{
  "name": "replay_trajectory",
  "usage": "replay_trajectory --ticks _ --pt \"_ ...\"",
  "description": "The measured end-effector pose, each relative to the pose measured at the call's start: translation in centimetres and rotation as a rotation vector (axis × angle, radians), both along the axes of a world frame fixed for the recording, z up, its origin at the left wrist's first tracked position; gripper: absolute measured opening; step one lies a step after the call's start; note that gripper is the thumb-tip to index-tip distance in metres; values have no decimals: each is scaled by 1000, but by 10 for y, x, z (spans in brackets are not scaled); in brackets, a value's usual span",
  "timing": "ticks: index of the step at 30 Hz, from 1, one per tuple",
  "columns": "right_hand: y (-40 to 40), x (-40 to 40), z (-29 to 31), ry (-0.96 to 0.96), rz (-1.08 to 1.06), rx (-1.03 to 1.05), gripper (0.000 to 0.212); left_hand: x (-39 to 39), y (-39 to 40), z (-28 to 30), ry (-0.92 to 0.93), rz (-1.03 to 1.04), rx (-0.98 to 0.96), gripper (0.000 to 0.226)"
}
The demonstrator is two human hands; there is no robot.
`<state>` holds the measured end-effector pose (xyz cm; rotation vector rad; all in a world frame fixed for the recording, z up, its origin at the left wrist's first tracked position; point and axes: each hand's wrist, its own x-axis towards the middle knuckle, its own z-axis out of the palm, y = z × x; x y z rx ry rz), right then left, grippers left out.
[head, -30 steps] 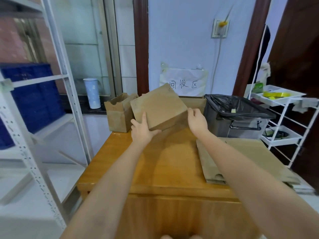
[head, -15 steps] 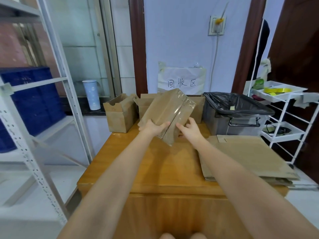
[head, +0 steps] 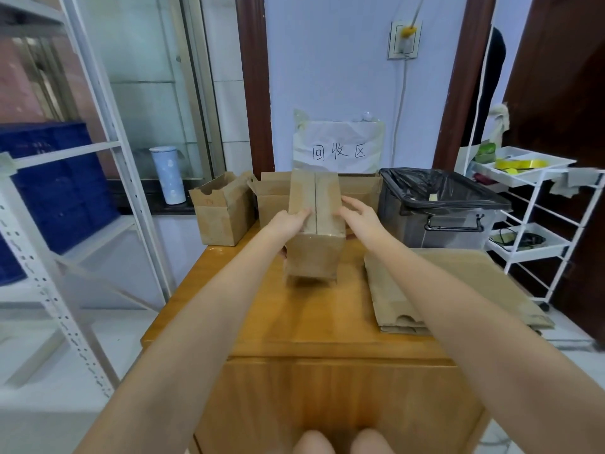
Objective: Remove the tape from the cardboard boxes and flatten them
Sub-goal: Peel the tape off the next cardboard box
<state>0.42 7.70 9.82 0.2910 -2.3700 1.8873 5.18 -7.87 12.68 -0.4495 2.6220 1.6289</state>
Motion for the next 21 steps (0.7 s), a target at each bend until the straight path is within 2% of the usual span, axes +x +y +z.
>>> replay_trajectory --ticks 7,21 --pt "5 10 -6 -79 27 165 49 13 6 -1 -202 24 -106 75" --pt "-8 7 -19 -148 19 148 49 6 -3 -17 -193 59 -152 80"
